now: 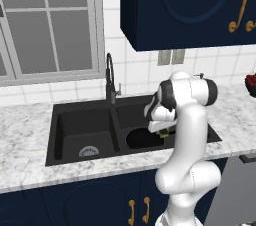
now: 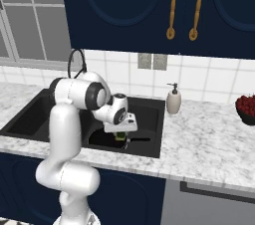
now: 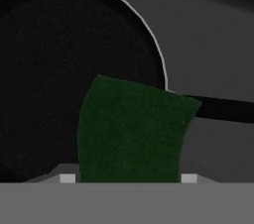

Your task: Pick the pan and sponge and place them into the sink. Then turn on the water.

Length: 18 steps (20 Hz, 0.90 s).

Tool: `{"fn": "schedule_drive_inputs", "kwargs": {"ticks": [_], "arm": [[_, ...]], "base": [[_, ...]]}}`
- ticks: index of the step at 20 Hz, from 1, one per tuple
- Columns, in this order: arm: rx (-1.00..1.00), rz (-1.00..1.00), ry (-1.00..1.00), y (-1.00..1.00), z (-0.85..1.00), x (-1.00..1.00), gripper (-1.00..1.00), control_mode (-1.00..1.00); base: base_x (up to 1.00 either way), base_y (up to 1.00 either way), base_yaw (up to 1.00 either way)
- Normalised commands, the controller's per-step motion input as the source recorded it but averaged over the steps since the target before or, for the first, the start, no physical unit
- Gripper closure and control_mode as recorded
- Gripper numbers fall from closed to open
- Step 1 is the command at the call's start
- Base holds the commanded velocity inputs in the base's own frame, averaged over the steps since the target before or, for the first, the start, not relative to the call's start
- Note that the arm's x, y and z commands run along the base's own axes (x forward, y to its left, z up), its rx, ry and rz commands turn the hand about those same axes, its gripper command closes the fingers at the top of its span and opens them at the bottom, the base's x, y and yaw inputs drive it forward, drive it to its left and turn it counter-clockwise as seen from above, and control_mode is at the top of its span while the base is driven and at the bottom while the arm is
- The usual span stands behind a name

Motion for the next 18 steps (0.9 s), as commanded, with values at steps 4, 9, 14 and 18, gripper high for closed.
{"fn": "schedule_drive_inputs", "kwargs": {"ticks": [4, 9, 14, 18], "arm": [[0.00, 0.00, 0.00, -0.03, -0.29, 0.31, 1.00, -1.00], [0.00, 0.00, 0.00, 0.00, -0.22, 0.24, 1.00, -1.00], [0.00, 0.00, 0.00, 0.00, -0.19, 0.20, -1.00, -1.00], [0.00, 0.00, 0.00, -0.01, -0.07, 0.15, -1.00, -1.00]], "base": [[0.00, 0.00, 0.00], [0.00, 0.00, 0.00], [0.00, 0.00, 0.00], [0.00, 0.00, 0.00]]}}
